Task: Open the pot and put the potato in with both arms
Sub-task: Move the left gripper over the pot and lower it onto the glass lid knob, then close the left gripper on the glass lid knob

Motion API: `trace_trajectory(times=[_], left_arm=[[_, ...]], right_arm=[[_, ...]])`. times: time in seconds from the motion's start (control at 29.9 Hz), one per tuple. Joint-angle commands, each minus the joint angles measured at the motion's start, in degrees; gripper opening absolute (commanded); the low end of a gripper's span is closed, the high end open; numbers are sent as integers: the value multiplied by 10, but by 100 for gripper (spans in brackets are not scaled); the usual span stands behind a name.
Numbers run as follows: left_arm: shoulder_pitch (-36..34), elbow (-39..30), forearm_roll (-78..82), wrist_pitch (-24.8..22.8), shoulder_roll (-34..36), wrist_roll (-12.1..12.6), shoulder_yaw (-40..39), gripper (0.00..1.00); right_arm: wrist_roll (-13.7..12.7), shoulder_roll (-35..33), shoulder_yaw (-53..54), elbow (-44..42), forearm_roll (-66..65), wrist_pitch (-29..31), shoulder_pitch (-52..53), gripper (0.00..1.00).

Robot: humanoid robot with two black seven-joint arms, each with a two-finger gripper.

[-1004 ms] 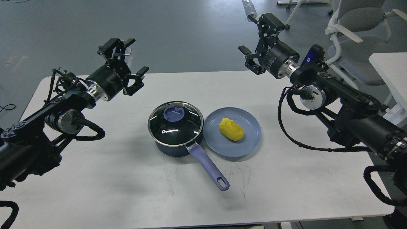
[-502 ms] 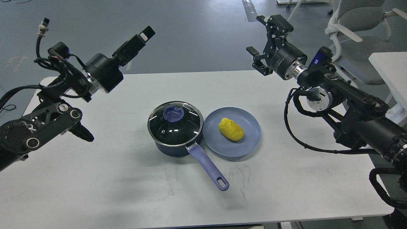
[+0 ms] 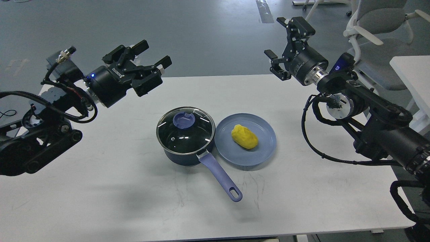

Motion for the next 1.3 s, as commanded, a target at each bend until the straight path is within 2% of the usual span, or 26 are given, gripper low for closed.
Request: trace_trajectory(times=[0.0, 0.17, 0.57, 1.27], left_arm=[[15, 1, 102, 29, -7, 0, 8, 98], [30, 19, 154, 39, -30, 0, 9, 98], [59, 80, 159, 39, -89, 0, 9, 98], [85, 140, 159, 40, -136, 0, 21, 98]], right_arm=[[0, 1, 1, -1, 3, -2, -7, 100], [-2, 1, 25, -16, 5, -2, -22, 100], [-4, -1, 33, -22, 5, -4, -28, 100], [-2, -7, 37, -25, 5, -14, -37, 100]])
